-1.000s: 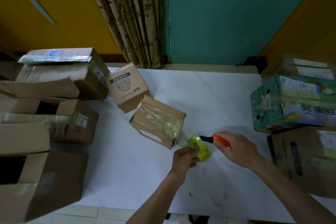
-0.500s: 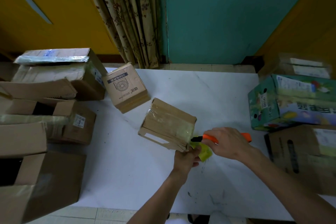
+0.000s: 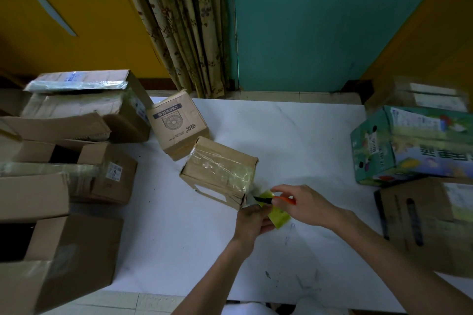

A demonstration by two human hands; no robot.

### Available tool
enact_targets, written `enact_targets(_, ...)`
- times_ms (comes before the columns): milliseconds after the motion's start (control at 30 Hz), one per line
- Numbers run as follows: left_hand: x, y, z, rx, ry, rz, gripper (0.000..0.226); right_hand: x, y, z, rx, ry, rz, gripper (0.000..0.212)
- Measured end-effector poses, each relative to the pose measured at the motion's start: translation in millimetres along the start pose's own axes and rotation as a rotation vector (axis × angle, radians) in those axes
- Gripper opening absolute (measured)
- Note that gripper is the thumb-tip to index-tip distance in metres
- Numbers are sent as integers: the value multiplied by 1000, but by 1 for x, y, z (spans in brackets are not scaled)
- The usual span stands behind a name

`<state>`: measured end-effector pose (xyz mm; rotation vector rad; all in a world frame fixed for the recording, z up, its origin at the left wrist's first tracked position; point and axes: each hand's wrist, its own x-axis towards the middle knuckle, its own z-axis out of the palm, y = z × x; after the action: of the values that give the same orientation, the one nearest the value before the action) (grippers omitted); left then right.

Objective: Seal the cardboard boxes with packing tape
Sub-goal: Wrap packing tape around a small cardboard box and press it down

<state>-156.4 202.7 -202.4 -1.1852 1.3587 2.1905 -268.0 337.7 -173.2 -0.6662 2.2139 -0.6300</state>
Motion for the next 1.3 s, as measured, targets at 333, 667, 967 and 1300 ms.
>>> enact_targets(333,-21,-17,1,425,371,368,23,-4,7,11,318,-27,75,34)
enact_targets(667,-59,20,-16,670,767,1493,38,-13,8,41,691,38,97,44)
enact_targets(967,-31,60,-46,1523,571,1079,66,-25,33,60,543,208,18,53)
enact_targets(1300,-36,59,-44,1519,560,1085,65,-35,27,64,366,360,93,38)
